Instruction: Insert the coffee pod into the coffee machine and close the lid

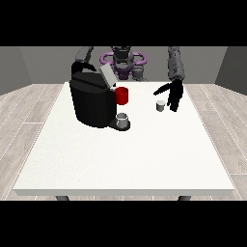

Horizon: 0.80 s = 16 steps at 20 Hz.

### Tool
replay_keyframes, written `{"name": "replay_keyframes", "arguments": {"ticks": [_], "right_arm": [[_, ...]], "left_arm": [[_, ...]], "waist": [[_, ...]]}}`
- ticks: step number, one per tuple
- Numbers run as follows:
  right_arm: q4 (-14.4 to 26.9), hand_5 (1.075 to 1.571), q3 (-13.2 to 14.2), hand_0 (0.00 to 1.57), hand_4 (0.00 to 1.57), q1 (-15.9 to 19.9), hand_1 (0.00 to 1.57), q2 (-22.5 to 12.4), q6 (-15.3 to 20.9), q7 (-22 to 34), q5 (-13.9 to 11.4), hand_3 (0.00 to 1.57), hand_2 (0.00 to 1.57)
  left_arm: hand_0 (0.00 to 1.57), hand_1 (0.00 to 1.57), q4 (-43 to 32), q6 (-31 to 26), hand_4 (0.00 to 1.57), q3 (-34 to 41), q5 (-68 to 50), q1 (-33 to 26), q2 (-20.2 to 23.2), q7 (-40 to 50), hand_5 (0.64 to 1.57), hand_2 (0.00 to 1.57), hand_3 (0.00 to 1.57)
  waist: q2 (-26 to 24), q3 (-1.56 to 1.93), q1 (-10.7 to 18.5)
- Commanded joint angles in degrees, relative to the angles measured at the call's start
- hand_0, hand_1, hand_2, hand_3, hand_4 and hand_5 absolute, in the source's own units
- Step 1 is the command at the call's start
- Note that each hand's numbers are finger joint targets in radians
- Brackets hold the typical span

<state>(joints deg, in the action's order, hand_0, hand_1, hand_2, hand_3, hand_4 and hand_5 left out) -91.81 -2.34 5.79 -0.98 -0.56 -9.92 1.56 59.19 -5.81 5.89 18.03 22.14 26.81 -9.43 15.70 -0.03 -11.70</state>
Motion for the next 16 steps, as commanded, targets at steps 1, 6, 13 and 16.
{"name": "replay_keyframes", "arguments": {"ticks": [1, 6, 13, 16], "right_arm": [[-1.7, 1.571, 0.6, 0.0, 0.49, 3.6, 0.0, -0.4, 0.7, 3.4, 0.2, 0.0, 0.0], [2.8, 1.571, 1.6, 0.0, 0.45, 3.9, 0.0, 0.4, 2.6, 1.9, -1.1, 0.0, 0.0], [4.0, 1.571, 2.4, 0.0, 0.36, 6.0, 0.0, -0.7, 2.3, 1.6, -1.4, 0.0, 0.0], [6.0, 1.571, 3.4, 0.0, 0.26, 7.8, 0.0, -1.6, 2.4, 2.7, -1.6, 0.0, 0.0]], "left_arm": [[0.0, 0.0, -8.5, 0.1, 0.0, 1.1, 2.2, 4.4, 2.4, -3.3, 1.571, 0.0, 0.0], [0.0, 0.0, -12.9, -2.9, 0.0, -0.3, 4.3, 8.7, 2.7, 1.9, 1.571, 0.0, 0.0], [0.0, 0.0, -18.8, -0.4, 0.0, -2.8, 9.7, 11.5, 1.7, -1.0, 1.571, 0.0, 0.0], [0.0, 0.0, -19.6, -3.8, 0.0, -2.6, 9.5, 12.8, 3.1, -1.4, 1.571, 0.0, 0.0]], "waist": [[3.7, -0.02, -0.5], [3.0, 0.02, -0.2], [5.4, 0.01, -0.5], [4.6, 0.01, 1.0]]}}
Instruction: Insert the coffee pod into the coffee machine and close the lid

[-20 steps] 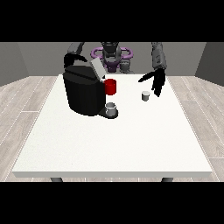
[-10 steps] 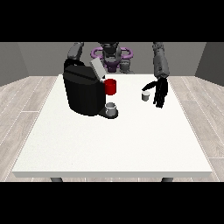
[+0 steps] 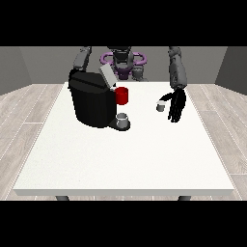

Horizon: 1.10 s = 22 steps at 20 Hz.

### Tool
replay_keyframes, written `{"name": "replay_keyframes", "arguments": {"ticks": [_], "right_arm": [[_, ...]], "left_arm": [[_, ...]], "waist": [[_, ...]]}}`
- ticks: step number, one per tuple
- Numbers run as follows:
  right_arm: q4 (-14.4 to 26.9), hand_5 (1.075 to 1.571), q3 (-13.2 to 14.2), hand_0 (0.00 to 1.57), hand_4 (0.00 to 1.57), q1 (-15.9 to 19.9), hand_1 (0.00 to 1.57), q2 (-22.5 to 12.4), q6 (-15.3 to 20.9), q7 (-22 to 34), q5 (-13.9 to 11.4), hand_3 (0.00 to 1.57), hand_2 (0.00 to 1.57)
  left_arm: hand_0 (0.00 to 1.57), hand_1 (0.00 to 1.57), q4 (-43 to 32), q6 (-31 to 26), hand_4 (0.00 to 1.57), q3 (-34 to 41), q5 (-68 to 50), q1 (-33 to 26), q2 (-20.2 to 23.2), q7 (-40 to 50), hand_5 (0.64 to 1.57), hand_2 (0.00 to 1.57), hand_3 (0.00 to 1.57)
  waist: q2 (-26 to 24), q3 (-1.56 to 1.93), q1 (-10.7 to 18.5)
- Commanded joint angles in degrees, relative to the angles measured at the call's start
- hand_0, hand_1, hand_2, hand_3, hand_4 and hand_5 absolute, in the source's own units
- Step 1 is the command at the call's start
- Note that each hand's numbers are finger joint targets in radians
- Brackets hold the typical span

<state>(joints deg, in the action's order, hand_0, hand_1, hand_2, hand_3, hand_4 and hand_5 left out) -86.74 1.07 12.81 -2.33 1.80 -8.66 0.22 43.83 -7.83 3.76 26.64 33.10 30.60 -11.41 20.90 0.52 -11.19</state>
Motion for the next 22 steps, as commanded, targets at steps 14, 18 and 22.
{"name": "replay_keyframes", "arguments": {"ticks": [14, 18, 22], "right_arm": [[6.9, 1.571, 0.5, 0.0, 0.4, -1.4, 0.0, 1.4, 0.9, -3.5, -0.1, 0.0, 0.0], [8.6, 1.571, 2.0, 0.0, 0.38, -1.1, 0.0, 0.2, -0.2, -3.2, 1.1, 0.0, 0.0], [9.3, 1.571, 1.6, 0.0, 0.33, 3.3, 0.0, 1.4, 2.5, -4.2, -0.1, 0.0, 0.0]], "left_arm": [[1.07, 1.07, -5.9, 2.7, 0.0, -2.5, 6.5, 3.9, -3.4, -1.1, 1.571, 1.14, 1.11], [1.21, 1.21, -5.5, 5.3, 0.0, -4.9, 8.8, 1.1, -6.7, -2.2, 1.571, 1.22, 1.09], [1.2, 1.2, -5.7, 5.5, 0.0, -5.4, 9.8, 4.1, -8.2, -1.1, 1.571, 1.21, 1.08]], "waist": [[-2.8, -0.52, -0.5], [-3.9, -0.51, 0.1], [-1.0, -0.52, -0.3]]}}
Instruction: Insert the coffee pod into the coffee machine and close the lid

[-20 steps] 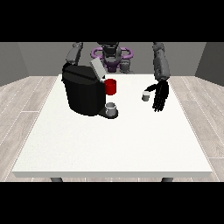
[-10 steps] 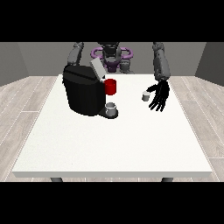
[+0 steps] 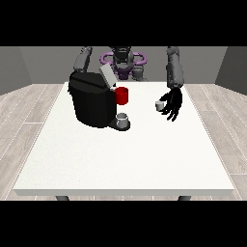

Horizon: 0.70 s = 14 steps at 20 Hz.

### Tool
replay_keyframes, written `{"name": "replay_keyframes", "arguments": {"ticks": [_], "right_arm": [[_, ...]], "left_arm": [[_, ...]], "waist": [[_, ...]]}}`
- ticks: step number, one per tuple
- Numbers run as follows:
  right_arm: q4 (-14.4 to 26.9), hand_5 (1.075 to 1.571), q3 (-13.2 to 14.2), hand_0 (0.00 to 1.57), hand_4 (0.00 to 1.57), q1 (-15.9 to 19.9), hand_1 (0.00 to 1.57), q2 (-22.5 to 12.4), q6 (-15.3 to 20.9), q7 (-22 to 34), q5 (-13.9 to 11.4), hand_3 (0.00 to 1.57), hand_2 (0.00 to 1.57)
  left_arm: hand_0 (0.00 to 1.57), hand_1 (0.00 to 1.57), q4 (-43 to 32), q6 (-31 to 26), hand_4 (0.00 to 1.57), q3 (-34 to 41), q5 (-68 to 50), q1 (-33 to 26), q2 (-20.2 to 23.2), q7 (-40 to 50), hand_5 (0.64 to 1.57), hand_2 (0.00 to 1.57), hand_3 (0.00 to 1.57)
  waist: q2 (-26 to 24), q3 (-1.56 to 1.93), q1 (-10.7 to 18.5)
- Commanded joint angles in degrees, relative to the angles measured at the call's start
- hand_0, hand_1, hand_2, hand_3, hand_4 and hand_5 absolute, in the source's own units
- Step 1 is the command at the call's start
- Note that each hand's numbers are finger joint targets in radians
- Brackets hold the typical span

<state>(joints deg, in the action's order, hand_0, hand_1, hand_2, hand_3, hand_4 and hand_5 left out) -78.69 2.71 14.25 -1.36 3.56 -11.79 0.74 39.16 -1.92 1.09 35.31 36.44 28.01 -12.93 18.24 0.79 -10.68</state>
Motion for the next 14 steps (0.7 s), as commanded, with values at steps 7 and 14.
{"name": "replay_keyframes", "arguments": {"ticks": [7, 14], "right_arm": [[0.5, 1.571, -1.5, 0.0, 0.36, -1.2, 0.0, 1.3, 1.8, -1.0, 0.0, 0.0, 0.0], [4.8, 1.571, 1.3, 0.0, 0.4, -3.9, 0.0, 0.3, 0.0, -1.1, 1.4, 0.0, 0.0]], "left_arm": [[1.19, 1.19, -4.5, 1.3, 0.23, -1.0, 1.9, 0.2, -5.1, -2.0, 1.571, 1.28, 1.18], [1.48, 1.48, -2.3, -0.2, 0.7, -1.6, 1.3, -1.8, -7.4, -7.8, 1.571, 1.47, 1.38]], "waist": [[-1.3, -0.82, -0.6], [-6.5, -0.8, 2.0]]}}
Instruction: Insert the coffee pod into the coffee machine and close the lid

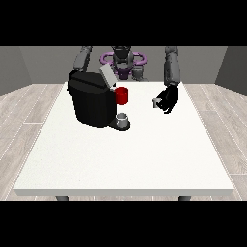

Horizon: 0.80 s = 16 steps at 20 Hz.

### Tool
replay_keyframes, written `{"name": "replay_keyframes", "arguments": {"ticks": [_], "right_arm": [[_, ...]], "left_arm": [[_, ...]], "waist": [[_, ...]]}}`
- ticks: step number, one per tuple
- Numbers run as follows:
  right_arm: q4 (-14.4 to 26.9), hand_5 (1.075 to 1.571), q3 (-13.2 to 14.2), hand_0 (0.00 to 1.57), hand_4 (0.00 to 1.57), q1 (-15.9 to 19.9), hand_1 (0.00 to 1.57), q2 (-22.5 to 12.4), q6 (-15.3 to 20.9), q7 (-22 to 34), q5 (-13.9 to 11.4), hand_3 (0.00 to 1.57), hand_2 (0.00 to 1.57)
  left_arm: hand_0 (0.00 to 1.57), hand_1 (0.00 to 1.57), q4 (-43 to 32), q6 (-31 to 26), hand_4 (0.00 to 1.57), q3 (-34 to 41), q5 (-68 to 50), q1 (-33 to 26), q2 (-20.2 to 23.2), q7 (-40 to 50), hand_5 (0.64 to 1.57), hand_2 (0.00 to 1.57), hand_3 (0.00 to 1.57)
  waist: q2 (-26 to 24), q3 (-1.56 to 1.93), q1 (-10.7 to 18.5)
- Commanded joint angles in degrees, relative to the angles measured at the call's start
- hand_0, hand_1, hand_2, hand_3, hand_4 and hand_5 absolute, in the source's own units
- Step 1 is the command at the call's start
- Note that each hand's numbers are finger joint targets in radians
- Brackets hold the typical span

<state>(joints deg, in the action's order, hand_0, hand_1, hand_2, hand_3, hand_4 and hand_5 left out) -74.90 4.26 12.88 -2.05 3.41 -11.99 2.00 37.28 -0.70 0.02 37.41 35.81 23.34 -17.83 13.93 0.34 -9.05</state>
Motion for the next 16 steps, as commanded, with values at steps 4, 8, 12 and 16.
{"name": "replay_keyframes", "arguments": {"ticks": [4, 8, 12, 16], "right_arm": [[1.4, 1.571, 0.8, 0.0, 0.32, 0.2, 0.0, -0.3, -0.7, 1.5, 1.6, 0.0, 0.0], [6.2, 1.571, 1.5, 0.0, 0.28, -1.2, 0.0, 0.7, 0.3, -2.2, 1.2, 0.0, 0.0], [7.4, 1.571, 2.3, 0.0, 0.28, -0.9, 0.0, -2.1, -2.8, -1.5, 2.1, 0.0, 0.0], [9.3, 1.571, 0.0, 0.0, 0.26, -3.2, 0.0, -1.5, -2.2, -4.4, -0.9, 0.0, 0.0]], "left_arm": [[1.37, 1.37, -1.9, -1.4, 0.66, 1.1, -0.6, 0.9, -2.5, -2.5, 1.571, 1.38, 1.33], [1.46, 1.46, -0.4, -4.6, 0.57, 1.5, -1.9, 2.2, -4.6, 0.6, 1.571, 1.44, 1.35], [1.4, 1.4, 0.6, -6.9, 0.6, 1.7, -1.3, 6.1, -2.4, 0.6, 1.571, 1.38, 1.28], [1.36, 1.36, 2.2, -8.4, 0.56, 2.3, -2.9, 6.3, -6.0, 3.9, 1.571, 1.38, 1.33]], "waist": [[-3.6, -0.36, 0.7], [-5.5, -0.34, 2.3], [-5.9, -0.34, 0.8], [-8.8, -0.35, 1.5]]}}
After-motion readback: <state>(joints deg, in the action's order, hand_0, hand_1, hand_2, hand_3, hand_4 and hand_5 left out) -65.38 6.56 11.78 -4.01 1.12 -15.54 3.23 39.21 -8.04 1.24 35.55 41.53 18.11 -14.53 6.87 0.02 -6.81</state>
